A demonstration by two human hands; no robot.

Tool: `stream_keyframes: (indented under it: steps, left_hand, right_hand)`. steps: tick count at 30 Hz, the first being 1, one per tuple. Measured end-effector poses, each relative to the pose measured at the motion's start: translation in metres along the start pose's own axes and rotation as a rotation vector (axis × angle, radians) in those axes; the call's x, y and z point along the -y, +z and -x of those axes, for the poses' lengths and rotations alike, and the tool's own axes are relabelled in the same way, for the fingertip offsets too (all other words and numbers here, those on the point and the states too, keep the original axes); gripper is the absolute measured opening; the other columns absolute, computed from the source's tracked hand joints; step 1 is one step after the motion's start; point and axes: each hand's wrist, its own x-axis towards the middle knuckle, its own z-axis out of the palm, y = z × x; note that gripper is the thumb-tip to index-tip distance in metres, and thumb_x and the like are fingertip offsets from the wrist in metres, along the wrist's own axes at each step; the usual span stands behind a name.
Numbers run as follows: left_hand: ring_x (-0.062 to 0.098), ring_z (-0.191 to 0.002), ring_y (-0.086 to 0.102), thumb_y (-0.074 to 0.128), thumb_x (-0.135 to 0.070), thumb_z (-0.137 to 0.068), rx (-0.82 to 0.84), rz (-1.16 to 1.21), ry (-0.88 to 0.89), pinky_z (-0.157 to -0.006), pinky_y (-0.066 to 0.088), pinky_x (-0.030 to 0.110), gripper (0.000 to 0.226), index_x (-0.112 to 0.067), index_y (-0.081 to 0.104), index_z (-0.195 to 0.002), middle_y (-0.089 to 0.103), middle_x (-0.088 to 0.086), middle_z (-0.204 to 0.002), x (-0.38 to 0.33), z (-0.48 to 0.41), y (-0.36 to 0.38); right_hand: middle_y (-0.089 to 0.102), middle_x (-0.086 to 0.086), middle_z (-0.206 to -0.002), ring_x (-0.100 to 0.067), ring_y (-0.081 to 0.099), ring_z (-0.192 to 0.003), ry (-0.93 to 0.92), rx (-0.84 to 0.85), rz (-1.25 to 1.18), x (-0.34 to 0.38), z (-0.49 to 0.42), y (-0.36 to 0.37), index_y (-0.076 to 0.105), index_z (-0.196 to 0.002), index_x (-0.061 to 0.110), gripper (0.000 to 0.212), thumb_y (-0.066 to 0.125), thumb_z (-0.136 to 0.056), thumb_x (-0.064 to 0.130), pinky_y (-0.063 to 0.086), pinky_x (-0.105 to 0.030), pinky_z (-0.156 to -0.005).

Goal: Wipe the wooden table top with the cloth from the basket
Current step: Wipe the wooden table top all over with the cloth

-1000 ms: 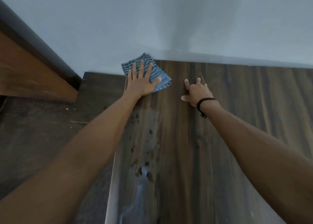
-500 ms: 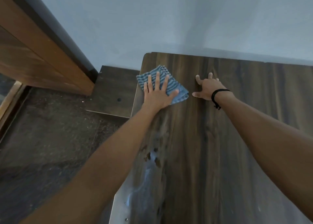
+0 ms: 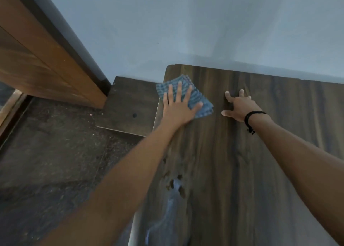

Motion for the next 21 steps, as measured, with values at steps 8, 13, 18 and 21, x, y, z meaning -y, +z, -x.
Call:
stream_keyframes:
  steps: [8,13,18,21]
  left_hand:
    - [0.035,-0.15,-0.025,0.011,-0.078,-0.094,-0.038,-0.013,0.002,-0.122,-0.011,0.054,0.081,-0.037,-0.014,-0.159,-0.024,0.005,-0.166,0.003,0.021,0.014]
    - [0.033,-0.151,-0.025,0.013,-0.078,-0.094,-0.007,-0.046,0.065,-0.122,-0.012,0.053,0.079,-0.039,-0.013,-0.158,-0.023,0.002,-0.167,0.003,0.117,0.055]
    - [0.035,-0.15,-0.026,0.009,-0.082,-0.092,-0.027,-0.017,-0.001,-0.122,-0.013,0.054,0.082,-0.04,-0.015,-0.158,-0.027,0.003,-0.165,0.002,0.015,0.008]
    - [0.036,-0.15,-0.026,0.015,-0.083,-0.091,0.0,0.066,-0.078,-0.121,-0.016,0.055,0.086,-0.038,-0.01,-0.159,-0.026,0.002,-0.165,0.005,-0.055,-0.024]
  right_hand:
    - [0.0,-0.027,-0.165,-0.047,0.014,-0.15,-0.023,0.005,0.006,0.004,0.008,-0.007,0.005,-0.162,0.029,0.086,0.06,-0.098,0.045,0.022,-0.051,-0.119]
    - [-0.005,-0.024,-0.166,-0.052,0.01,-0.149,0.006,0.015,-0.018,0.004,0.003,-0.001,0.003,-0.162,0.031,0.087,0.06,-0.098,0.045,0.026,-0.056,-0.118]
    - [-0.006,-0.023,-0.166,-0.052,0.009,-0.149,0.012,0.019,-0.038,0.004,0.003,-0.003,0.003,-0.162,0.032,0.086,0.059,-0.099,0.045,0.025,-0.054,-0.118]
    - [-0.006,-0.022,-0.166,-0.05,0.008,-0.15,0.013,0.0,-0.034,0.002,0.0,0.001,0.003,-0.162,0.033,0.086,0.06,-0.098,0.045,0.026,-0.054,-0.117]
